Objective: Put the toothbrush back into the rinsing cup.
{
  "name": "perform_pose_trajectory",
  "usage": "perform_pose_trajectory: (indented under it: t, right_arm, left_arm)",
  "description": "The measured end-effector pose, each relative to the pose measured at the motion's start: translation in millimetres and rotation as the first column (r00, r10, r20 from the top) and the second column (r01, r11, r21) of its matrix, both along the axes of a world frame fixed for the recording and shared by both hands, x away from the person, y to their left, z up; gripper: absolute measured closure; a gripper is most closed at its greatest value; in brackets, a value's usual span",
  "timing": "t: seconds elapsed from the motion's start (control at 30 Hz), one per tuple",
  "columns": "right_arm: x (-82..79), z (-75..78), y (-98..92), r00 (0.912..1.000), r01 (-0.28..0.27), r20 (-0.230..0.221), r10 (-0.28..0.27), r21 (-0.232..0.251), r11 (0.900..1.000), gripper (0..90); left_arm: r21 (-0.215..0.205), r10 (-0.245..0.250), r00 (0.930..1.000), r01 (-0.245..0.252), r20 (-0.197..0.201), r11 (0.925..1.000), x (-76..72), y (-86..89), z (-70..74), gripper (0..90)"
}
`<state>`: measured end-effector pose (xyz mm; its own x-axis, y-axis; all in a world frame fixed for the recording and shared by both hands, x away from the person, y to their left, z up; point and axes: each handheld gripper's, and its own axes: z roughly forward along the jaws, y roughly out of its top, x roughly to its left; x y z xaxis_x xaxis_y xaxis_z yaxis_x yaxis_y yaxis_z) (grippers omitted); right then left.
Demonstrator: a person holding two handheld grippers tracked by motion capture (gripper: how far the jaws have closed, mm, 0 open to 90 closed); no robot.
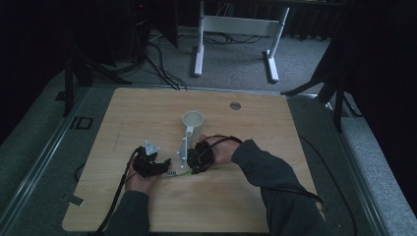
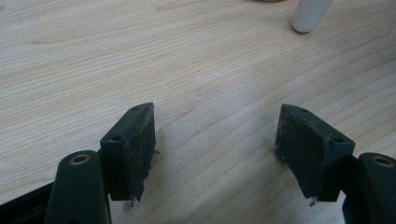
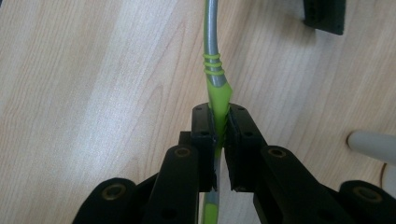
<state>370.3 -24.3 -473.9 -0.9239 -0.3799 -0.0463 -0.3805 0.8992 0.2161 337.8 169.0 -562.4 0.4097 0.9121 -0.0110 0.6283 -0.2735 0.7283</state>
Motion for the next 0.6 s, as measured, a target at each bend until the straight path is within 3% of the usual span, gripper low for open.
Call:
perform_pose_trajectory:
  t: [0.6]
  right_arm:
    - [10.0,12.6,-11.5,0.9975,0.070,-0.006,-0.070,0.116,0.991,82.6]
  left_arm:
    - [0.002,-0.001,1.0000,0.001,0.000,1.0000,0.4,-0.2,0.0,29.7]
